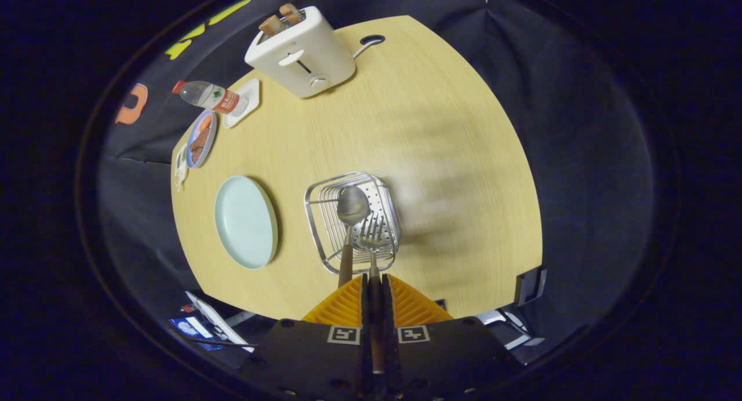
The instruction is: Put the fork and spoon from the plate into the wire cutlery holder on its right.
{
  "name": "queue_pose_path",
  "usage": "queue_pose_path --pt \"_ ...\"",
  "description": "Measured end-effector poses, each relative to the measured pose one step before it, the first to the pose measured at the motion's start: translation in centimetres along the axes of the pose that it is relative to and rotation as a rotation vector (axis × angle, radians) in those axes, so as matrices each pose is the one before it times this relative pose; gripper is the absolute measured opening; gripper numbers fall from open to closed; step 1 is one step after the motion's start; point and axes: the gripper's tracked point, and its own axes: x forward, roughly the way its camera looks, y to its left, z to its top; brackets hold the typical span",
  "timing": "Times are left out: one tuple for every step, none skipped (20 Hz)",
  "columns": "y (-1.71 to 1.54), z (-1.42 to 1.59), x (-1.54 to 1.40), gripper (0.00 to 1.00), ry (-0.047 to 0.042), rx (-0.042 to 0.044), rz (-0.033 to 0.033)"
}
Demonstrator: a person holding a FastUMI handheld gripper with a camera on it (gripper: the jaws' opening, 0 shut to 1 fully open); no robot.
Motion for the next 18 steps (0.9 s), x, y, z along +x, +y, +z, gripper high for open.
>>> queue_pose_path --pt "0.315 0.111 -0.148 0.11 -0.00803 0.0033 0.013" --pt "0.282 0.147 -0.339 0.16 -0.01461 -0.00427 0.00814" --pt "0.318 0.231 -0.218 0.24 -0.02142 -0.00972 0.00961" --pt "0.408 0.25 -0.15 0.31 -0.02806 -0.00952 0.01207" --pt "0.571 0.55 -0.382 0.46 -0.03695 -0.00903 0.02159" --pt "0.325 0.423 -0.499 0.62 -0.03938 -0.01794 0.0075" --pt "0.166 0.588 -0.337 0.77 -0.0448 -0.02607 -0.00592" --pt "0.275 0.763 -0.671 0.92 -0.05525 -0.02985 -0.00415" --pt "0.547 0.971 -0.748 0.94 -0.05968 -0.03333 0.00284" --pt "0.597 0.92 -0.774 0.95 -0.06326 -0.03079 0.00338" --pt "0.78 0.977 -0.909 0.96 -0.06188 -0.02601 0.01042" --pt "0.896 0.909 -1.23 0.96 -0.0623 -0.01336 0.01546" --pt "1.018 1.084 -1.236 0.96 -0.06457 -0.00677 0.01802" --pt "1.026 1.136 -1.192 0.96 -0.07042 -0.00735 0.02184" --pt "0.821 1.175 -1.187 0.96 -0.06586 -0.01683 0.0088" --pt "0.653 1.258 -1.23 0.96 -0.07552 -0.0179 0.00793" --pt "0.709 1.52 -1.041 0.96 -0.07344 -0.02148 0.00709" --pt "0.744 1.379 -1.293 0.96 -0.07564 -0.01876 0.00534"
